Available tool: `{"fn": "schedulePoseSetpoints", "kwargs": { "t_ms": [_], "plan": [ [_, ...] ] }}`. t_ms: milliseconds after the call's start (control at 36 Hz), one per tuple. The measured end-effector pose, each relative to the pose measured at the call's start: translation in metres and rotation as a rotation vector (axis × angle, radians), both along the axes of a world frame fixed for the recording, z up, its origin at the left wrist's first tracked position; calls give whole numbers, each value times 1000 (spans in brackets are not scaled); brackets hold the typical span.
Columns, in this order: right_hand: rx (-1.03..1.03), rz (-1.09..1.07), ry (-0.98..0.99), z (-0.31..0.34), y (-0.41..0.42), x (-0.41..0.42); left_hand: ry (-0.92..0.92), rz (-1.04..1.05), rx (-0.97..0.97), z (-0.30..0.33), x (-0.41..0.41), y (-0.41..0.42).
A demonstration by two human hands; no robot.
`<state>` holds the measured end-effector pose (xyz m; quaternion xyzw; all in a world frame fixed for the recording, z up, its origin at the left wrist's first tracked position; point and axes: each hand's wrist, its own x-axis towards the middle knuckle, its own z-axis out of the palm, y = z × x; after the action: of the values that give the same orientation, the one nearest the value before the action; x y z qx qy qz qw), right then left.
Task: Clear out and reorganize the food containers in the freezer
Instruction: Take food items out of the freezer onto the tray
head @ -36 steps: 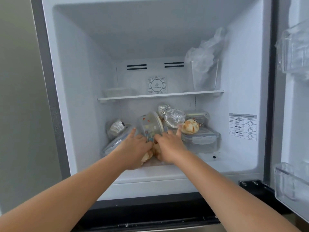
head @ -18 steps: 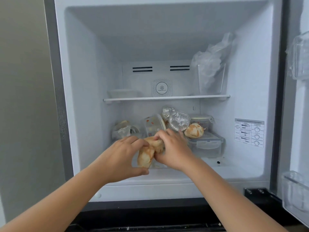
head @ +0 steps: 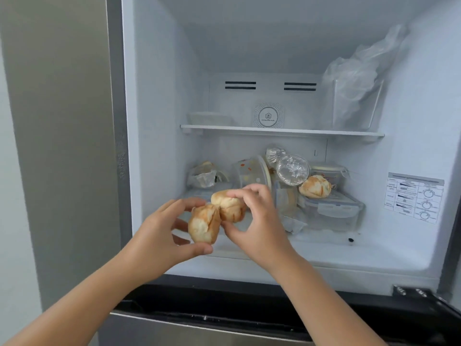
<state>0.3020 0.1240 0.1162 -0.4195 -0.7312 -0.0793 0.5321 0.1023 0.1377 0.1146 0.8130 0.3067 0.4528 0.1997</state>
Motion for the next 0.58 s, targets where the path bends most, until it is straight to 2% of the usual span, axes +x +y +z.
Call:
{"fn": "schedulePoseSetpoints", "kwargs": {
  "t_ms": [139,278,389,583],
  "plan": [
    [50,39,-2,-7,-1,-21,-89,-31,-122,-6,-25,-10],
    [0,142,14,-21,-7,-54,-70,-50,-251,-11,-70,-24],
    [-75,268,13,-42,-12,-90,-97,-93,-439,-24,-118,-41],
    [-229,488,-59,-79,-12,-169,-191,42,-674,-68,-200,-79]
  ]
}}
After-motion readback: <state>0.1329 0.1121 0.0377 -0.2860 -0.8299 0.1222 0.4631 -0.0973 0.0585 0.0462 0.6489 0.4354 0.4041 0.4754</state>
